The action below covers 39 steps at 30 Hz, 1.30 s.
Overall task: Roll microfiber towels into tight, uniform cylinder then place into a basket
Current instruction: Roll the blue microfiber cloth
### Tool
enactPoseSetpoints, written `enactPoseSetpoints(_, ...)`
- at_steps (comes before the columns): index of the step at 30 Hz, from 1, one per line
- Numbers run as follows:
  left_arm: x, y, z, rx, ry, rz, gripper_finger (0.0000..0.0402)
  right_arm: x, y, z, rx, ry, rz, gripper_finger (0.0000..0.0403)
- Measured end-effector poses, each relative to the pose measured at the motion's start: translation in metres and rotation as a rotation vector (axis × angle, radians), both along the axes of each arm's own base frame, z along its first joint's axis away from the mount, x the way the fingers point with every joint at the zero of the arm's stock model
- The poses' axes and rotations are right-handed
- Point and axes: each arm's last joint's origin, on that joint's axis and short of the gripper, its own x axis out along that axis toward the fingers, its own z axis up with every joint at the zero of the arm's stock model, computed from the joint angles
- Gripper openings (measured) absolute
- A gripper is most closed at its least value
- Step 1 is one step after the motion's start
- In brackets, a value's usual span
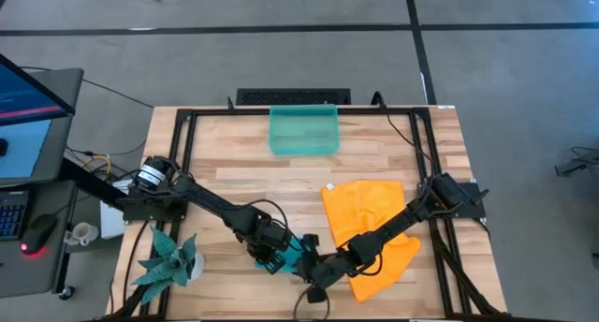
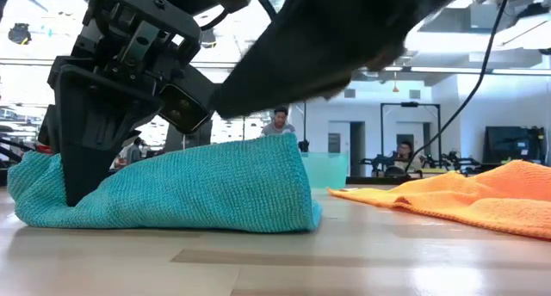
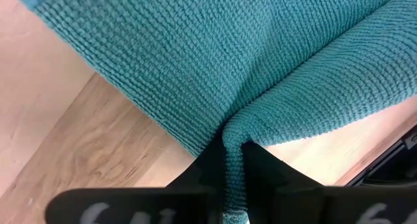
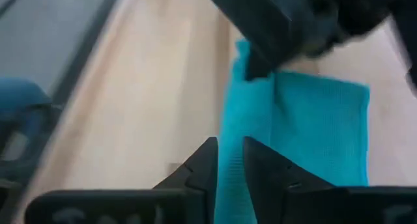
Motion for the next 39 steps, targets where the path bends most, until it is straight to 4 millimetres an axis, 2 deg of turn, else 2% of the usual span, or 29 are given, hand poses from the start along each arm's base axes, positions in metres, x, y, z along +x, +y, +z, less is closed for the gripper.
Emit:
enactPoseSetpoints(3, 0.000, 0.000, 0.000, -0.002, -0.002, 0.000, 0.0020, -0.001, -0.004, -0.014, -0.010, 0.061, -0.010, 0.0088)
enactPoseSetpoints(10, 0.000, 0.000, 0.000, -0.017, 0.002, -0.004, 0.0020, -0.001, -0.005, -0.032, 0.048, 0.153, -0.076, 0.0068)
enactPoseSetpoints(18, 0.001, -0.001, 0.000, -0.023, -0.010, -0.024, 0.0025, -0.004, -0.006, -0.037, 0.044, 0.205, -0.074, 0.0059)
enactPoseSetpoints(22, 0.001, -0.001, 0.000, -0.019, -0.031, -0.067, 0.0051, -0.005, -0.006, -0.038, 0.040, 0.214, -0.071, 0.0059)
enactPoseSetpoints(31, 0.001, -0.001, 0.000, -0.026, -0.068, -0.171, 0.0142, -0.006, -0.006, -0.040, 0.030, 0.230, -0.066, 0.0059)
enactPoseSetpoints(35, -0.002, -0.001, 0.004, 0.004, -0.083, -0.200, 0.0157, -0.006, -0.006, -0.040, 0.031, 0.232, -0.064, 0.0059)
enactPoseSetpoints(39, -0.009, -0.002, 0.019, 0.080, -0.120, -0.225, 0.0157, -0.006, -0.007, -0.040, 0.029, 0.238, -0.064, 0.0059)
